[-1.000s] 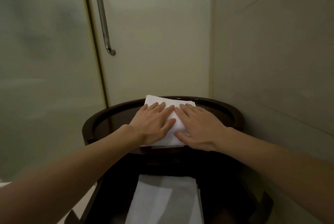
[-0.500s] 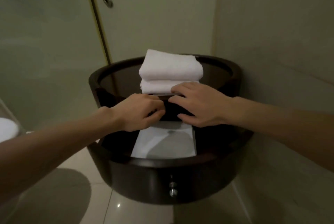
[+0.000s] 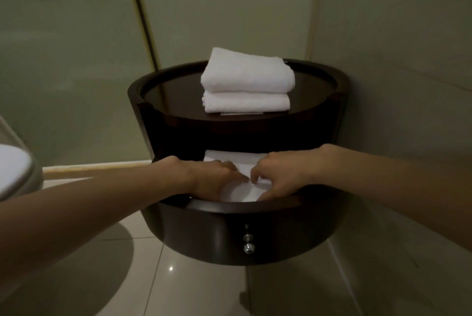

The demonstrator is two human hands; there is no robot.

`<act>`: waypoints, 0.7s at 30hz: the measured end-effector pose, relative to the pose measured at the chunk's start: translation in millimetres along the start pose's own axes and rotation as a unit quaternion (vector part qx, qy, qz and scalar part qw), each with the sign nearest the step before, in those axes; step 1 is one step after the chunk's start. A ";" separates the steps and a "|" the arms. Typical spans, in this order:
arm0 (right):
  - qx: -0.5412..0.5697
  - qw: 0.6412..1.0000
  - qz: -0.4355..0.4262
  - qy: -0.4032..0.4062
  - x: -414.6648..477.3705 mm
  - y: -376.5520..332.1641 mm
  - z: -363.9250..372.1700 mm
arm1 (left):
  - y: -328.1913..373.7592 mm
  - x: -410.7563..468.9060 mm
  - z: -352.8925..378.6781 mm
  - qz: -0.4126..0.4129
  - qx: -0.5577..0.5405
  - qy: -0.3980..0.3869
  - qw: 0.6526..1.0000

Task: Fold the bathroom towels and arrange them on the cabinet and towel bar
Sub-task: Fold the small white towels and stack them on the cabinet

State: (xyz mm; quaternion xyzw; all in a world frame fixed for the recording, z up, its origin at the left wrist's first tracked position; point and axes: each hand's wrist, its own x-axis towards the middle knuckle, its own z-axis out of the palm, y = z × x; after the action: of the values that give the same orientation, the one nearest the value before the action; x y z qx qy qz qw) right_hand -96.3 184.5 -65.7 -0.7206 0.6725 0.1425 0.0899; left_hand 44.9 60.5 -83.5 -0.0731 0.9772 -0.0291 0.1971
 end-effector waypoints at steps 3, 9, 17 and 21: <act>-0.009 1.000 -0.001 -0.018 3.0 -4.3 1.1 | -0.3 3.6 3.1 -0.002 0.050 -0.033 0.998; 0.007 0.999 0.006 -0.032 7.7 -5.3 3.1 | 3.1 2.2 -1.0 0.024 0.050 -0.025 0.998; 0.036 0.992 0.080 0.090 1.5 -10.4 2.3 | -3.8 -7.9 -40.6 0.023 -0.060 0.095 0.993; 0.043 0.976 0.090 0.194 -2.0 -6.9 -5.6 | -10.6 -14.6 -51.5 0.007 -0.088 0.147 0.985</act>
State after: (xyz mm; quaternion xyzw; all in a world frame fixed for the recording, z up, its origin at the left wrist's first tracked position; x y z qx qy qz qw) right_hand -89.0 185.2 -60.3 -0.6665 0.7447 -0.0218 -0.0248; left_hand 39.5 53.7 -29.6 -0.0784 0.9948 0.0479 0.0443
